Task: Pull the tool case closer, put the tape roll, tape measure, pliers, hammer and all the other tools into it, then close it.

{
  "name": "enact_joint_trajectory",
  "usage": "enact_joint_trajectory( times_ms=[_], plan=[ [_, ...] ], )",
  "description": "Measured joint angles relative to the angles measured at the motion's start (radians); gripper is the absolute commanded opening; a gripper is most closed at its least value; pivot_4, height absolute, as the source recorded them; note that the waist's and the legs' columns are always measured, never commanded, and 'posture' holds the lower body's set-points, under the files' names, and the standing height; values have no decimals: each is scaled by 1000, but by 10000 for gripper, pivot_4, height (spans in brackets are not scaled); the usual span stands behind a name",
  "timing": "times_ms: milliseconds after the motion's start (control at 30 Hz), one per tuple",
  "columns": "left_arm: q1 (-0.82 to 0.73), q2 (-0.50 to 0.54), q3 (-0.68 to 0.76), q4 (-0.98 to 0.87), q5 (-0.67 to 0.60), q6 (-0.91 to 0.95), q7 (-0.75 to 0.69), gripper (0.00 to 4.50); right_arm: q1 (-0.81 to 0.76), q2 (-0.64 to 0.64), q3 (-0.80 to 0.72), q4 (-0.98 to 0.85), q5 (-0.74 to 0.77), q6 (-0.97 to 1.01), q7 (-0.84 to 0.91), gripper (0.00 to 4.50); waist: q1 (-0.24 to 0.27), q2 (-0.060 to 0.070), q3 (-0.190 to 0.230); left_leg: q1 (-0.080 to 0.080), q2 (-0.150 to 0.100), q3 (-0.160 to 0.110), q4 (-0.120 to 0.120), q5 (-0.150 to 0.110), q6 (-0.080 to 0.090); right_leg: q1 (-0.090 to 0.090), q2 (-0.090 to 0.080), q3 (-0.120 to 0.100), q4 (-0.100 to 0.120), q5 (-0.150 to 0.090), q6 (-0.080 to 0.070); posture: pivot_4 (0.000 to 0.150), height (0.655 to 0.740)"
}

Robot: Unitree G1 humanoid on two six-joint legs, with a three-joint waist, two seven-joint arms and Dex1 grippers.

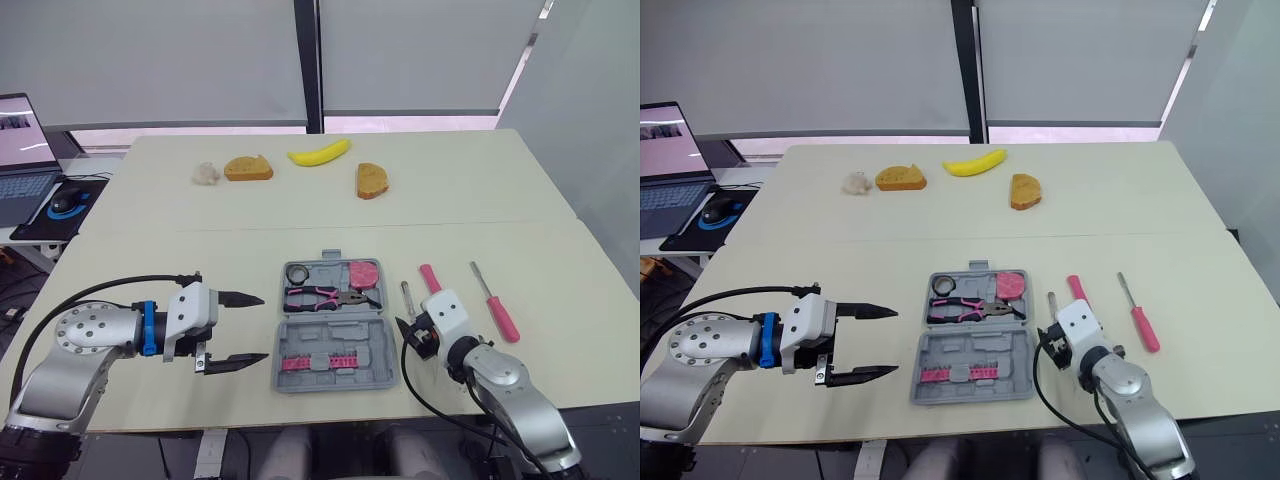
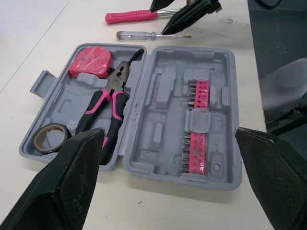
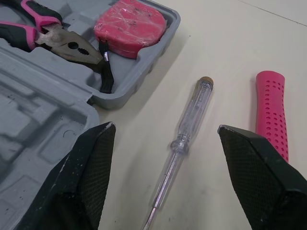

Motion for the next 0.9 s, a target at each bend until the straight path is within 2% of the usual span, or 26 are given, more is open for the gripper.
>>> enact_joint_trajectory(
  times_ms=[233,500,667,800,900],
  plan=[
    [-32,-2,-13,-3,12,0,6,45000,-36,88,6,122,-34,-14,-86,35749,-2,0,0,0,0,0,0,0,0,0,0,0,1,0,0,1500,7400],
    [-47,-4,-24,-3,18,7,10,45000,-32,118,6,144,-44,-27,-118,18504,-9,0,0,1,0,0,0,0,0,0,0,0,1,0,0,1500,7400],
    [-63,-10,-39,-3,19,9,18,45000,-22,142,-5,143,-40,-28,-135,9986,-10,0,0,1,0,0,0,0,0,0,0,0,1,0,0,1500,7400],
    [-68,-11,-44,9,25,0,18,45000,-24,153,-15,146,-36,-27,-138,3655,-14,0,0,1,0,0,0,0,0,0,1,0,2,0,0,1500,7400],
    [-69,-11,-44,29,38,-19,18,45000,-24,153,-24,146,-32,-27,-137,3254,-16,0,0,1,0,0,0,0,0,0,1,0,2,0,0,1500,7400]
  ],
)
